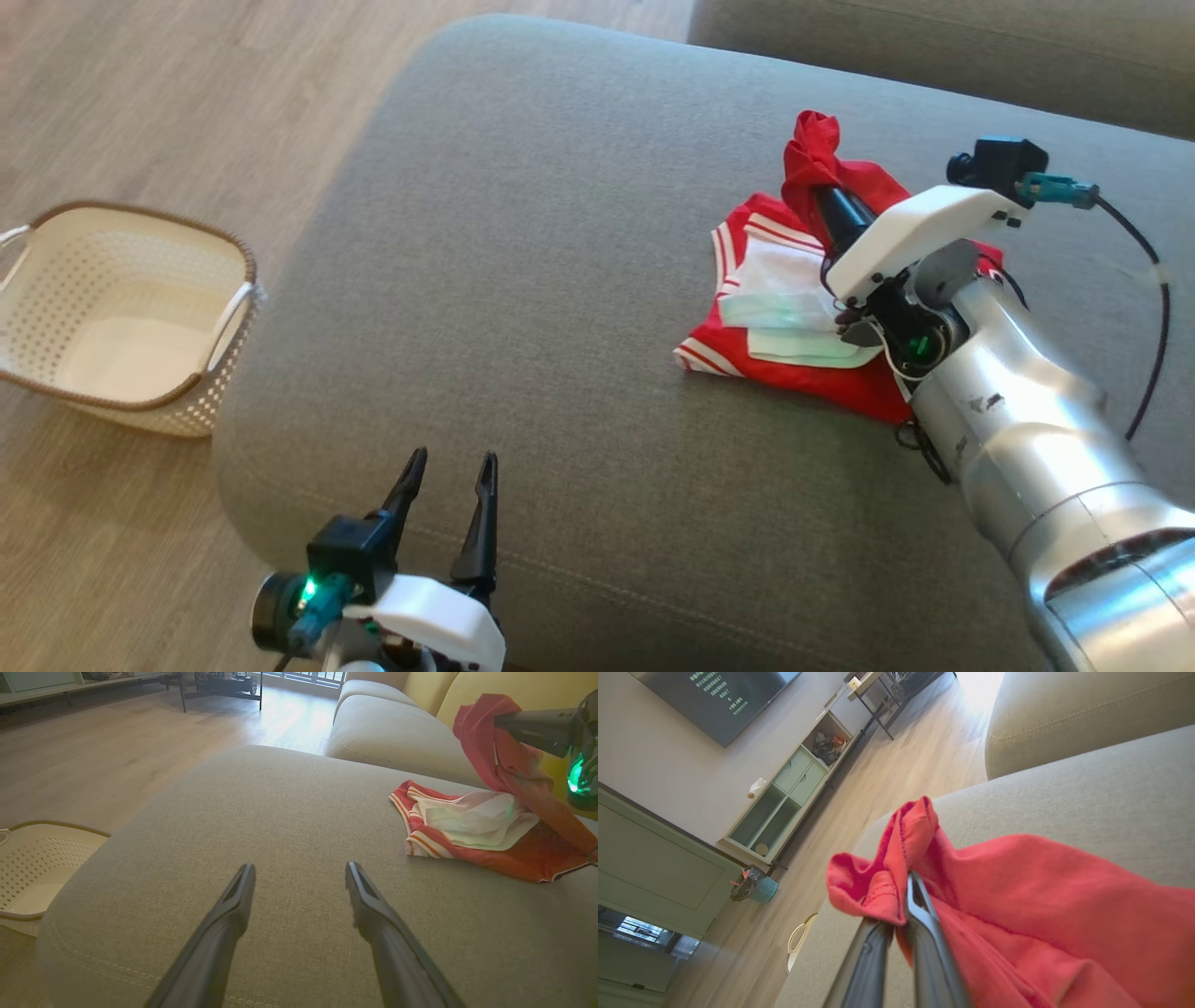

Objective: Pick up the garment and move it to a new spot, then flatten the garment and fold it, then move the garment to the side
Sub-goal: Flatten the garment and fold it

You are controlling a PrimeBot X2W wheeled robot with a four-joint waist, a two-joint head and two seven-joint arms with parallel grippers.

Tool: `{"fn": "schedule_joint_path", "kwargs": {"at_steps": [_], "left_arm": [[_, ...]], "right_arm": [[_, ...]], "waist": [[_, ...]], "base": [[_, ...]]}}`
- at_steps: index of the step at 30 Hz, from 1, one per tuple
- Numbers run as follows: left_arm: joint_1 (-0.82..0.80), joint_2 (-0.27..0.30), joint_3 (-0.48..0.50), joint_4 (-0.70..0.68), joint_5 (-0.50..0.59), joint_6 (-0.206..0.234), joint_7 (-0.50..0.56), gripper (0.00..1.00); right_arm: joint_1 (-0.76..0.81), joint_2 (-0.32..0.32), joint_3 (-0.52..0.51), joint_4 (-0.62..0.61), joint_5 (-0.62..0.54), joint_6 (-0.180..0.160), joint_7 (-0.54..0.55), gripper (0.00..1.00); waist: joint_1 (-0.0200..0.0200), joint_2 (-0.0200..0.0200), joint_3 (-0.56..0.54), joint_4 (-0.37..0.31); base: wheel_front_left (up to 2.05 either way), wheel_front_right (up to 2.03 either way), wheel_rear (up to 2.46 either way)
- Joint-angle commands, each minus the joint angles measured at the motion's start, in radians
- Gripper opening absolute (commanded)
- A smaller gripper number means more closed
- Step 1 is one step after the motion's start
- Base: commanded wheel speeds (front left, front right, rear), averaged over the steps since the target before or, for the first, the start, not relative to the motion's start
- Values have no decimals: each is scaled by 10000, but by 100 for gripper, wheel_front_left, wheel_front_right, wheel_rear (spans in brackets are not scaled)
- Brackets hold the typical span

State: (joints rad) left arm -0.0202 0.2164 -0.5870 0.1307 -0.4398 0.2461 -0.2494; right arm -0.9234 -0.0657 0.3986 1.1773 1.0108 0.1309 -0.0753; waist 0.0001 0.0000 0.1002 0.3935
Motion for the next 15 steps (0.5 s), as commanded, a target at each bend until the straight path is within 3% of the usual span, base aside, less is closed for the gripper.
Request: {"fn": "schedule_joint_path", "kwargs": {"at_steps": [1,3,4,5,6,7,15], "left_arm": [[-362,-25,297,-254,133,-29,-124,100],[-378,-64,295,-234,144,-33,-124,100],[-384,-81,299,-228,149,-34,-124,100],[-392,-95,305,-224,155,-37,-124,100],[-399,-108,311,-220,161,-39,-124,100],[-403,-118,320,-213,163,-39,-124,100],[-293,-55,569,-272,173,55,-124,100]], "right_arm": [[-417,154,402,-123,296,-2,-116,0],[-515,154,896,81,668,-2,-216,0],[-546,154,1126,187,846,-2,-271,11],[-559,154,1348,260,1046,-2,-284,41],[-569,154,1563,305,1240,-2,-325,85],[-579,154,1769,333,1430,-2,-384,100],[-889,154,3123,-627,2863,-2,-1048,100]], "waist": [[-1,0,22,105],[-1,0,41,159],[-1,0,56,178],[-1,0,76,190],[-1,0,94,193],[-1,0,109,186],[-1,0,86,-479]], "base": [[0,0,0],[0,0,0],[0,0,0],[0,0,0],[0,0,0],[0,0,0],[0,0,0]]}}
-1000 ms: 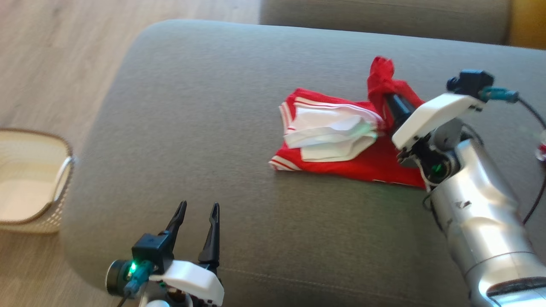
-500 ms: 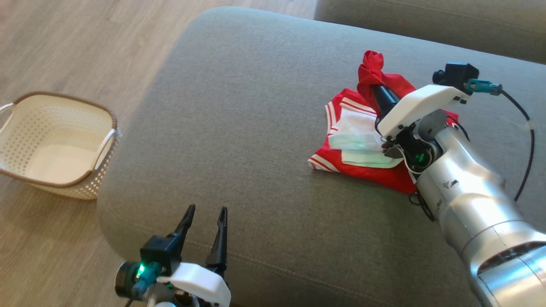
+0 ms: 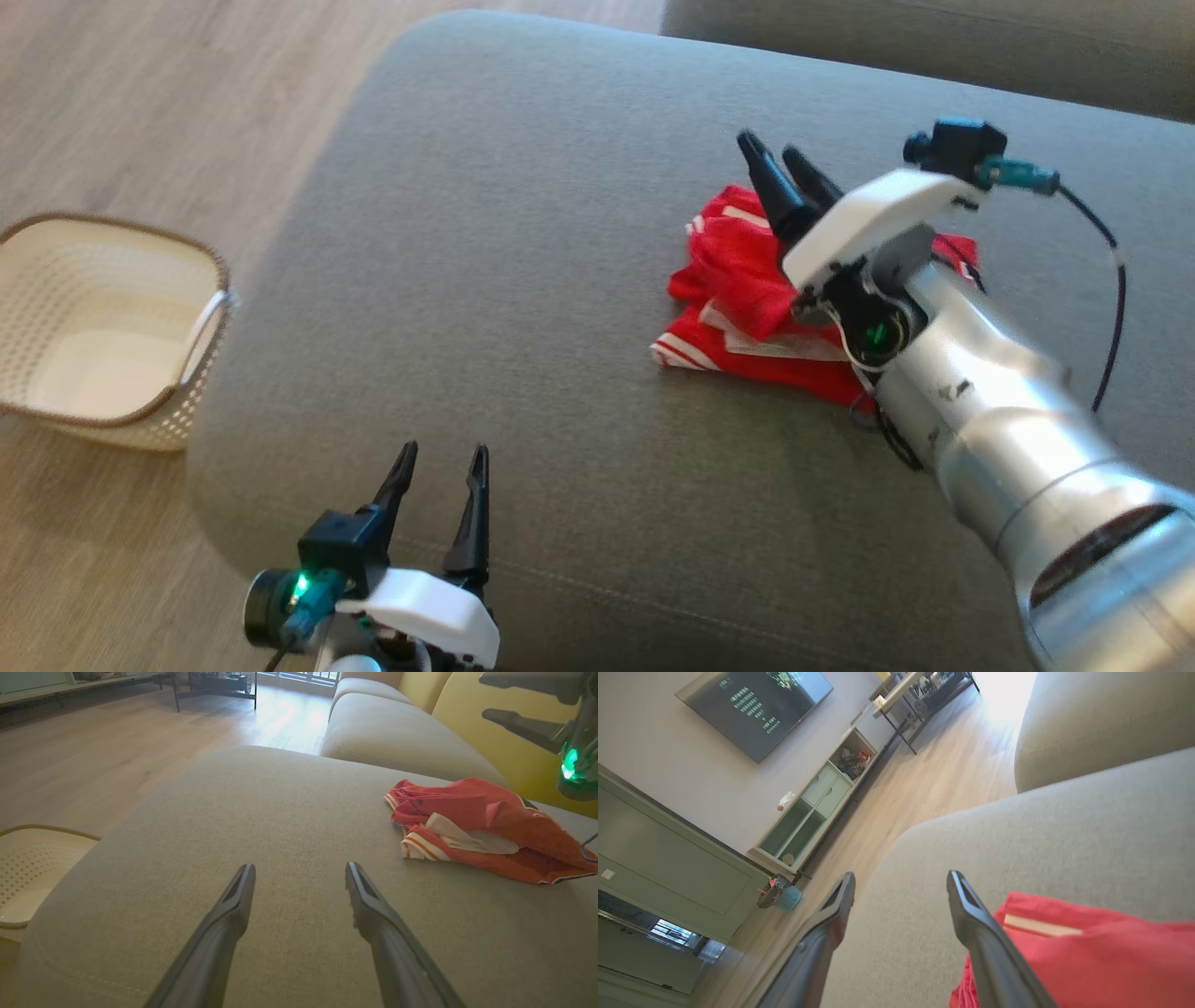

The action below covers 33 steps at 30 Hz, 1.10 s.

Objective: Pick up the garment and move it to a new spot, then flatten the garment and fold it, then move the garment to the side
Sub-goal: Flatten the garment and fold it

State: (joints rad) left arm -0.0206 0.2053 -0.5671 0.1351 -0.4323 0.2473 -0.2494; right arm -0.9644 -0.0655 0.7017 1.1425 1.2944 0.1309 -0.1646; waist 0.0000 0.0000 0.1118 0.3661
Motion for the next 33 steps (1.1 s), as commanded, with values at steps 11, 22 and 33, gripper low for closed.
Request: {"fn": "schedule_joint_path", "kwargs": {"at_steps": [11,22,33], "left_arm": [[-98,192,894,-898,381,209,-124,100],[178,110,2086,-1871,767,462,-124,100],[931,-313,2952,-2339,1679,207,-124,100]], "right_arm": [[-1342,-873,-586,593,-2603,-2,-967,100],[3664,-1306,-6156,-4777,-8596,-2,-970,100],[8341,126,-7371,-9725,-12312,-2,-971,100]], "waist": [[0,0,-66,-1663],[0,0,-270,-2773],[0,0,-796,-3150]], "base": [[0,0,0],[0,0,0],[0,0,0]]}}
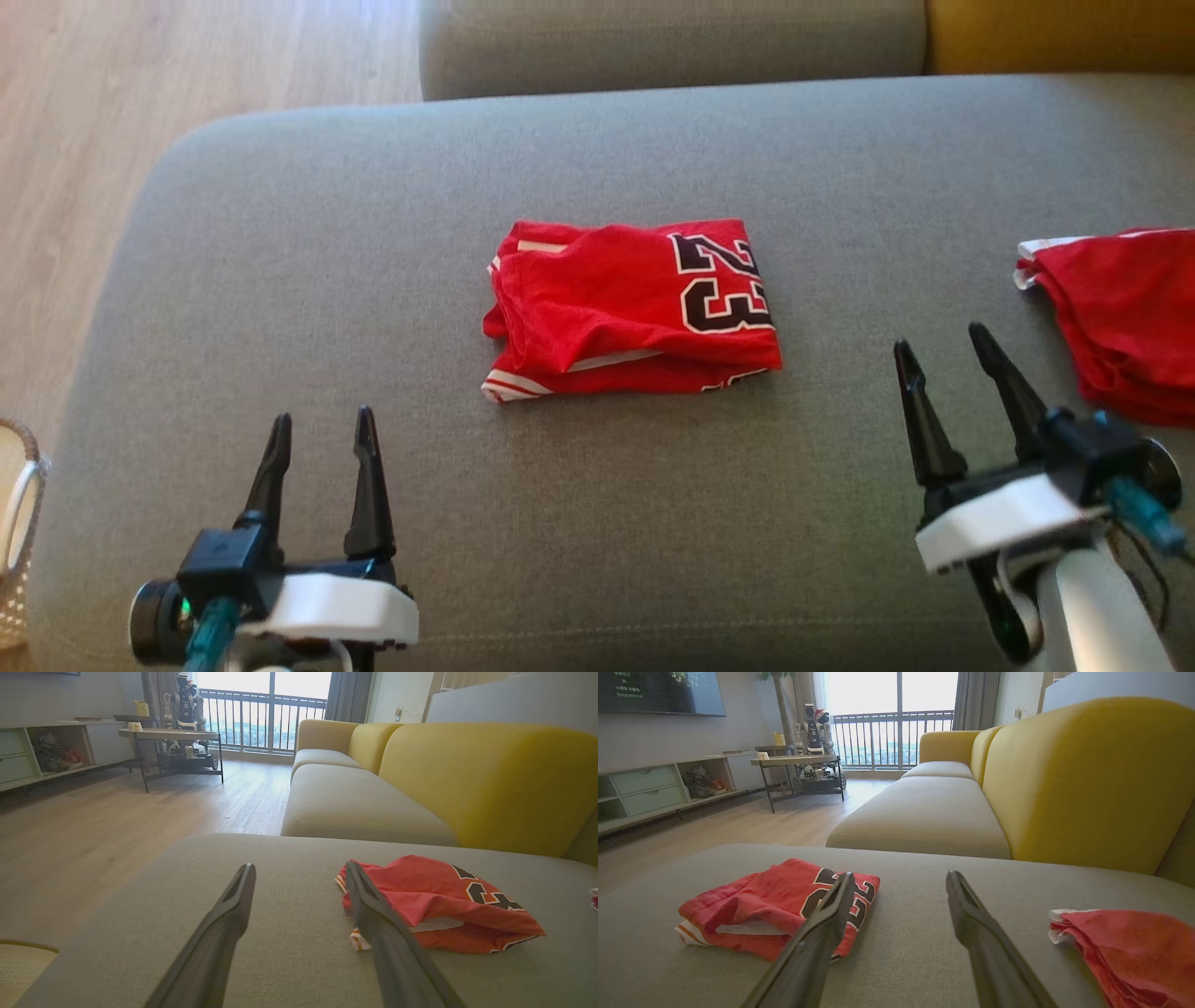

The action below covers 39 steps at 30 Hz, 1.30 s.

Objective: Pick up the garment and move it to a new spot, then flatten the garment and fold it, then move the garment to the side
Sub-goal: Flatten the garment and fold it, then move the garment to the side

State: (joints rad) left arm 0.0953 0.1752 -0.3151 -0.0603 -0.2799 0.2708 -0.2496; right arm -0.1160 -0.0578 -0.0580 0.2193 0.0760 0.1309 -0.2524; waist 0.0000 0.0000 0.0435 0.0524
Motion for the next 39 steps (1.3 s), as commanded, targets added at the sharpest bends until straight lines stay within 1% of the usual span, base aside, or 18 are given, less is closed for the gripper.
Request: {"fn": "schedule_joint_path", "kwargs": {"at_steps": [1,5,11,20,30,35,39], "left_arm": [[-158,-70,498,-419,299,-68,-122,100],[172,-316,701,-475,836,-262,-122,100],[568,-612,936,-498,1464,-567,-122,100],[883,-908,1172,-360,1856,-930,-122,100],[1017,-1044,1305,-326,2123,-1120,-122,100],[1043,-1086,1292,-305,2253,-1223,-122,100],[994,-1123,1225,-276,2305,-1279,-122,100]], "right_arm": [[125,60,188,-737,-293,-2,-93,100],[999,71,137,-1413,-469,-2,-93,100],[1674,74,169,-1700,-421,-2,-93,100],[1886,75,325,-1560,-56,-2,-93,100],[1947,75,314,-1460,164,-2,-93,100],[1924,75,316,-1357,174,-2,-93,100],[1813,75,435,-843,872,-2,-93,100]], "waist": [[0,0,-181,-7],[0,0,-431,7],[0,0,-644,-28],[0,0,-863,-66],[0,0,-956,-41],[0,0,-923,75],[0,0,-851,313]], "base": [[0,0,0],[0,0,0],[0,0,0],[0,0,0],[0,0,0],[0,0,0],[0,0,0]]}}
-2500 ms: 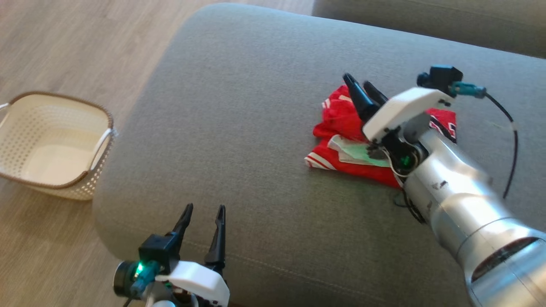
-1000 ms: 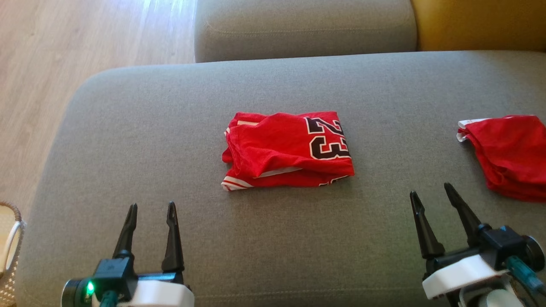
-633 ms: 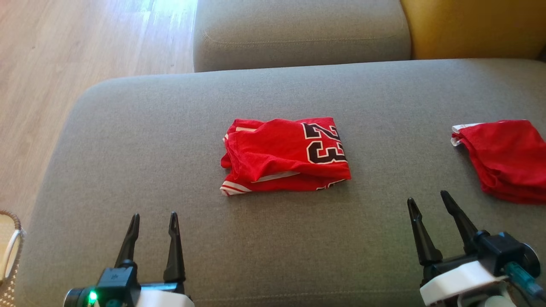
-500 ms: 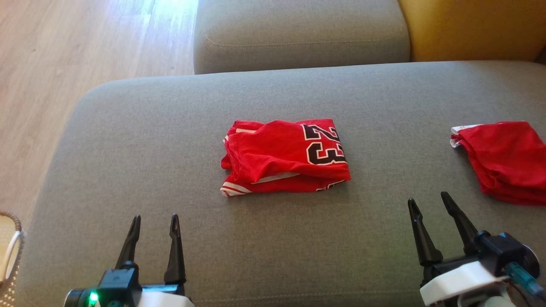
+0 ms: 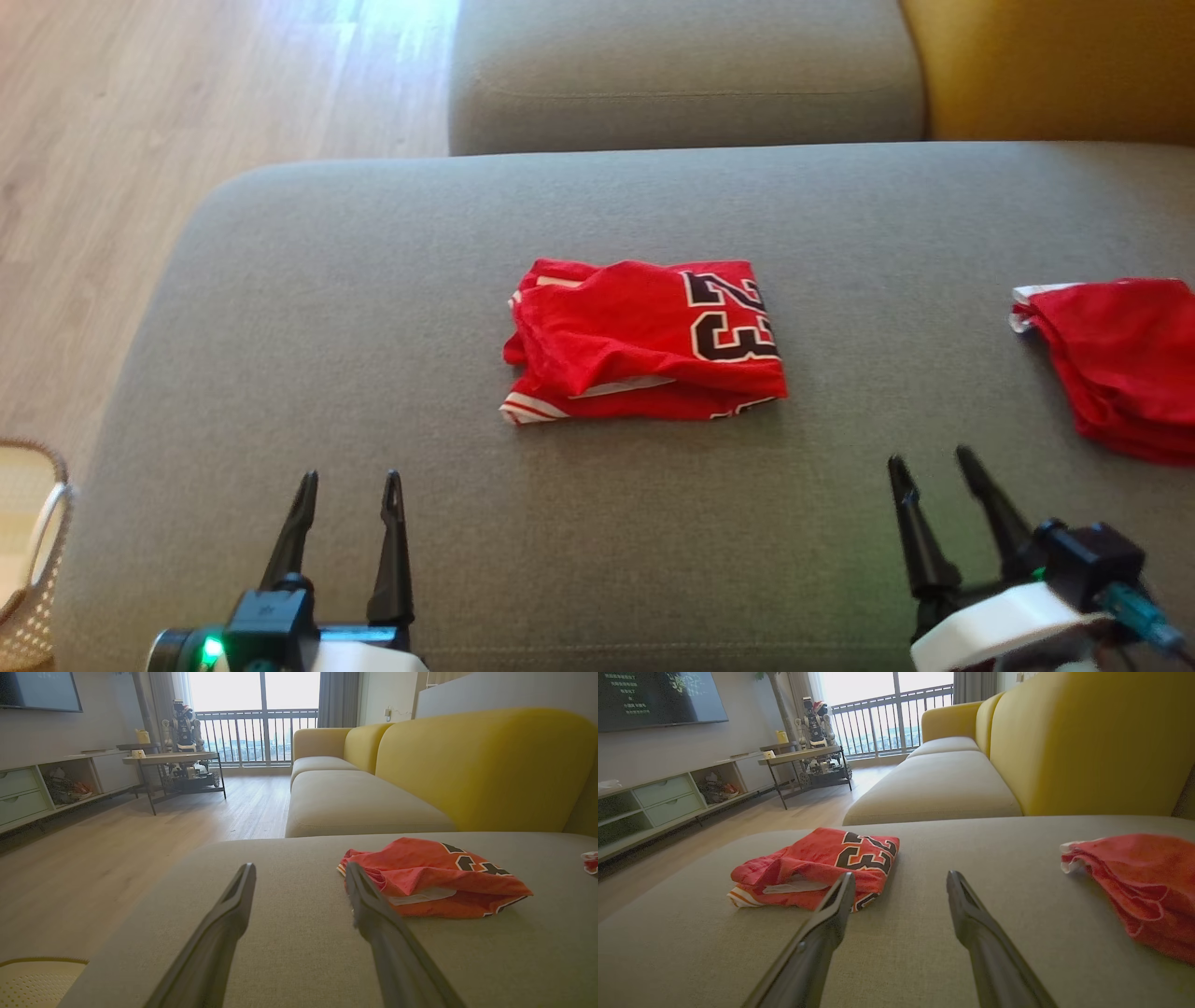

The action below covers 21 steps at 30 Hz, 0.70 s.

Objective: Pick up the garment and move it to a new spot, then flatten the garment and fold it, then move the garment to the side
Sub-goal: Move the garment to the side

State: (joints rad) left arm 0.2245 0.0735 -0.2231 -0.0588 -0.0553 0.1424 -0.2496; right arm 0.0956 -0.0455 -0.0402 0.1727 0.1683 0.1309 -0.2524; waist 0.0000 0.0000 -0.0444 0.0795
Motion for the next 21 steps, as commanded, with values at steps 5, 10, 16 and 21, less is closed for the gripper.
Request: {"fn": "schedule_joint_path", "kwargs": {"at_steps": [5,10,16,21], "left_arm": [[-377,-150,163,-212,49,-65,-122,100],[-515,-183,-10,-163,52,-127,-122,100],[-808,-209,-252,-4,40,-141,-122,100],[-1020,-222,-491,52,6,-138,-122,100]], "right_arm": [[-1028,-47,609,1055,1213,-2,-93,100],[-2425,-47,771,2879,2292,-2,-93,100],[-4385,-49,537,5237,3041,-2,119,100],[-5772,-157,-105,6846,4094,-2,968,100]], "waist": [[0,0,186,468],[0,0,505,983],[0,0,844,1659],[0,0,1112,2155]], "base": [[0,0,0],[0,0,0],[0,0,0],[0,0,0]]}}
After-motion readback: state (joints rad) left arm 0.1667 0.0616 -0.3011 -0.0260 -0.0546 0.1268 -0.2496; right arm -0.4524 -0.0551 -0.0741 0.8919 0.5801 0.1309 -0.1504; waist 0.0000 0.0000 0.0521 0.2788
